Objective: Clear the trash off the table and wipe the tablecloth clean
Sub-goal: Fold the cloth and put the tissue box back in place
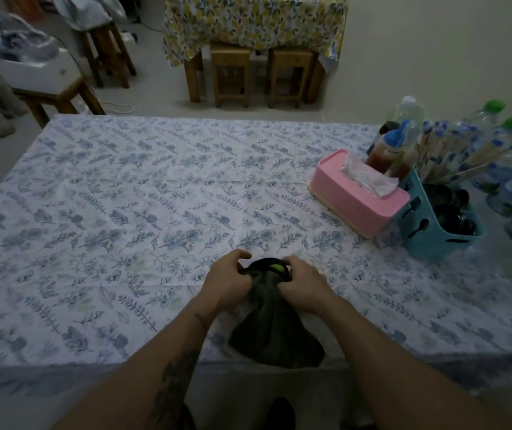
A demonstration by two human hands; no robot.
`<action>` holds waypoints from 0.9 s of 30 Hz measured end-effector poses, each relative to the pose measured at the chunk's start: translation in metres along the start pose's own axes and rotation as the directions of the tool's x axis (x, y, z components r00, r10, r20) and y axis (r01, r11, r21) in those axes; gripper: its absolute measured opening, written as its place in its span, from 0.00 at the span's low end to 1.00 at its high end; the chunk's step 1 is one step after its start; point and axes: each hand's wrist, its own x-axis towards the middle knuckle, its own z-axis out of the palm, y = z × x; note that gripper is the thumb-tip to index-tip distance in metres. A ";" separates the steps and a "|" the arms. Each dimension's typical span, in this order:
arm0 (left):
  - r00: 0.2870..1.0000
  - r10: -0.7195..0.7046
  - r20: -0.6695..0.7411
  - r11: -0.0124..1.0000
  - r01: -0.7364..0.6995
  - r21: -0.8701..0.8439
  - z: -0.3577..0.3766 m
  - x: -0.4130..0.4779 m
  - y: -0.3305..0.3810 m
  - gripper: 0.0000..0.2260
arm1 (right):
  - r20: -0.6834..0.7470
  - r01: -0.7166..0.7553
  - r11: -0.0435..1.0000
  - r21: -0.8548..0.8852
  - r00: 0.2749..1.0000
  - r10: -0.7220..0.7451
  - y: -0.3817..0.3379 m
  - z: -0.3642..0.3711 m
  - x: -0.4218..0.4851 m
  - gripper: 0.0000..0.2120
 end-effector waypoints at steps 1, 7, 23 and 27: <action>1.000 -0.004 0.022 1.000 0.005 -0.027 -0.002 0.002 0.003 0.20 | 0.026 -0.009 0.999 0.043 1.000 0.008 0.004 -0.006 0.000 0.28; 0.995 0.077 0.057 0.997 -0.078 0.004 -0.001 0.022 0.038 0.20 | 0.069 -0.040 0.997 -0.061 0.997 0.045 0.029 -0.074 0.005 0.31; 0.925 0.357 0.129 0.605 -0.334 0.723 0.072 -0.013 -0.023 0.32 | -0.045 0.140 0.835 -0.533 0.980 -0.192 0.083 0.012 -0.018 0.32; 0.933 0.351 0.077 0.662 -0.305 0.685 0.058 -0.009 0.015 0.28 | -0.148 0.182 0.945 -0.272 0.962 -0.227 0.080 -0.019 -0.017 0.28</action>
